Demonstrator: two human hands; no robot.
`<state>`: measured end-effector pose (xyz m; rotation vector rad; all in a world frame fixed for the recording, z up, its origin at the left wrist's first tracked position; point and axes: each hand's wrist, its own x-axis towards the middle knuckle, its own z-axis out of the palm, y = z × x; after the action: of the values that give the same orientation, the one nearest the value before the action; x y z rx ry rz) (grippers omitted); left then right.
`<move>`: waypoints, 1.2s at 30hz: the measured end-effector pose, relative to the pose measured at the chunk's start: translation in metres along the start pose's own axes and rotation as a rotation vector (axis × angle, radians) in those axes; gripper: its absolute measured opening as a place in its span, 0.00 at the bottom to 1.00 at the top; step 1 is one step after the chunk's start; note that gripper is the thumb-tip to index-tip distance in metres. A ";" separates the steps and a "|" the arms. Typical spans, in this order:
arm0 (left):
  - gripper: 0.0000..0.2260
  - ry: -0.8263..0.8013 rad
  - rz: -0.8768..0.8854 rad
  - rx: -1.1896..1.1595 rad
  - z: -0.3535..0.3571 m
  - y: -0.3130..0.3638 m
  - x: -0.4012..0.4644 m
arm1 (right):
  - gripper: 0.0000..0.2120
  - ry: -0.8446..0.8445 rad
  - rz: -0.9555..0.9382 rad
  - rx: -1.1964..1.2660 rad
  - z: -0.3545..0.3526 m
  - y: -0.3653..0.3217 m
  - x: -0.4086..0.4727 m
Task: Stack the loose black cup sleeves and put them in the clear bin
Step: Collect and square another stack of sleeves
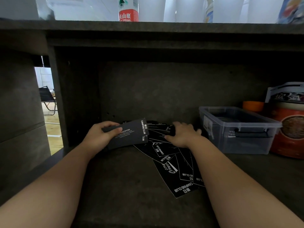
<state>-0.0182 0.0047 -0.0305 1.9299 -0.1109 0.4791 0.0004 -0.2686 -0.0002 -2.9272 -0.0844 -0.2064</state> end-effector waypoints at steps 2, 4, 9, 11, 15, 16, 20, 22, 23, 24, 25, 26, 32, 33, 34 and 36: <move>0.04 -0.003 -0.004 -0.007 0.000 0.000 0.000 | 0.32 -0.065 -0.084 0.070 0.008 -0.002 -0.002; 0.05 -0.005 -0.010 -0.013 0.000 -0.001 0.000 | 0.30 -0.120 -0.117 0.095 0.011 -0.004 0.000; 0.05 -0.015 -0.013 -0.021 -0.001 0.000 0.000 | 0.29 0.042 -0.109 0.040 0.005 -0.006 0.006; 0.05 -0.006 -0.010 -0.028 -0.001 -0.001 0.001 | 0.30 0.031 -0.132 0.027 0.006 -0.004 0.003; 0.04 0.005 -0.006 -0.030 -0.001 -0.002 0.002 | 0.24 -0.073 -0.163 -0.030 0.009 -0.004 0.002; 0.04 0.004 -0.008 -0.028 -0.001 -0.002 0.002 | 0.23 -0.062 -0.156 -0.029 0.007 -0.005 0.002; 0.05 -0.004 -0.013 -0.015 -0.001 -0.002 0.003 | 0.15 0.054 -0.133 0.015 0.000 -0.005 -0.001; 0.05 -0.006 -0.011 -0.018 0.000 -0.002 0.003 | 0.18 0.084 -0.104 0.033 -0.002 -0.005 -0.001; 0.05 -0.007 -0.010 -0.022 0.000 -0.003 0.003 | 0.22 0.090 -0.080 0.038 -0.001 -0.004 0.000; 0.05 -0.006 -0.010 -0.026 0.000 -0.003 0.003 | 0.26 0.082 -0.056 0.039 0.001 -0.004 0.000; 0.05 -0.005 -0.010 -0.029 -0.001 -0.004 0.003 | 0.29 0.061 -0.038 0.039 0.003 -0.004 0.002; 0.05 -0.004 -0.009 -0.029 -0.001 -0.004 0.004 | 0.31 0.027 -0.026 0.040 0.005 -0.003 0.003; 0.06 0.001 -0.022 -0.005 0.000 -0.007 0.005 | 0.20 0.013 0.001 0.010 0.006 -0.001 0.004; 0.06 0.001 -0.021 -0.006 0.000 -0.007 0.005 | 0.19 0.026 0.011 0.011 0.005 0.000 0.003; 0.06 0.002 -0.020 -0.011 0.000 -0.006 0.005 | 0.19 0.041 0.023 0.019 0.005 0.000 0.003; 0.05 0.006 -0.019 -0.018 0.000 -0.006 0.005 | 0.18 0.085 0.041 0.045 0.003 0.001 0.002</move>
<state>-0.0123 0.0081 -0.0336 1.9105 -0.0929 0.4697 0.0027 -0.2688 -0.0029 -2.8684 -0.0156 -0.3174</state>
